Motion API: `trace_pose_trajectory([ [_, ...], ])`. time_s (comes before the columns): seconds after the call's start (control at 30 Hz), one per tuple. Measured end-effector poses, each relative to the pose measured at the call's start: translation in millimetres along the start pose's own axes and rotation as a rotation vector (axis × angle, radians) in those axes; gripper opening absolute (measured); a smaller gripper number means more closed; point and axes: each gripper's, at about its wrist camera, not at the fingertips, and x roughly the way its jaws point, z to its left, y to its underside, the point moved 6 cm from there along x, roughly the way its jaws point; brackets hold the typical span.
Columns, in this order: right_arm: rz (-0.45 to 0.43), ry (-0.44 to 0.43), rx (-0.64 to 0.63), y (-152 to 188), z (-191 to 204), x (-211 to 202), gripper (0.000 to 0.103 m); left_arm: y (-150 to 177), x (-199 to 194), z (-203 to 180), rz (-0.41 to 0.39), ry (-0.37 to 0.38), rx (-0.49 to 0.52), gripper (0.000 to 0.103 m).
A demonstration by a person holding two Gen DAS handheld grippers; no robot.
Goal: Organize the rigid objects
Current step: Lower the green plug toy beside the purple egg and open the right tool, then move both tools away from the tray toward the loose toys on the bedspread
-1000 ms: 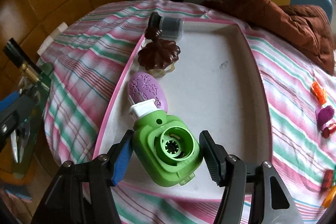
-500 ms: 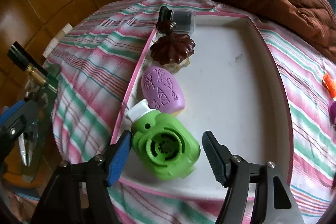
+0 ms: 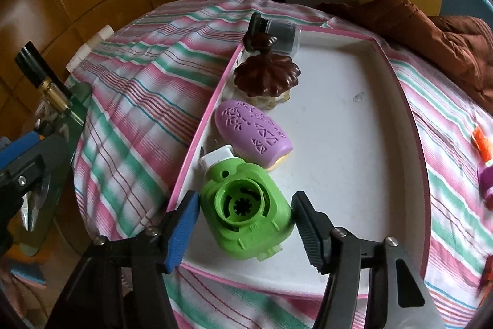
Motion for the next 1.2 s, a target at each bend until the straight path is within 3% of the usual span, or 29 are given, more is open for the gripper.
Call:
trace_pose_trajectory([
  [0.33, -0.054, 0.02, -0.005, 0.0, -4.6, -17.1, 0.071, 1.6, 0.0, -8.2, 0.006, -0.002, 0.022, 0.078],
  [0.67, -0.206, 0.216, -0.038, -3.7, -20.8, -63.4, 0.077, 1.7, -6.1, -18.3, 0.001, 0.022, 0.026, 0.078],
  [1.2, -0.308, 0.291, 0.036, 1.4, -67.2, -116.2, 0.079, -2.3, -22.0, -64.9, -0.011, 0.083, 0.118, 0.078],
])
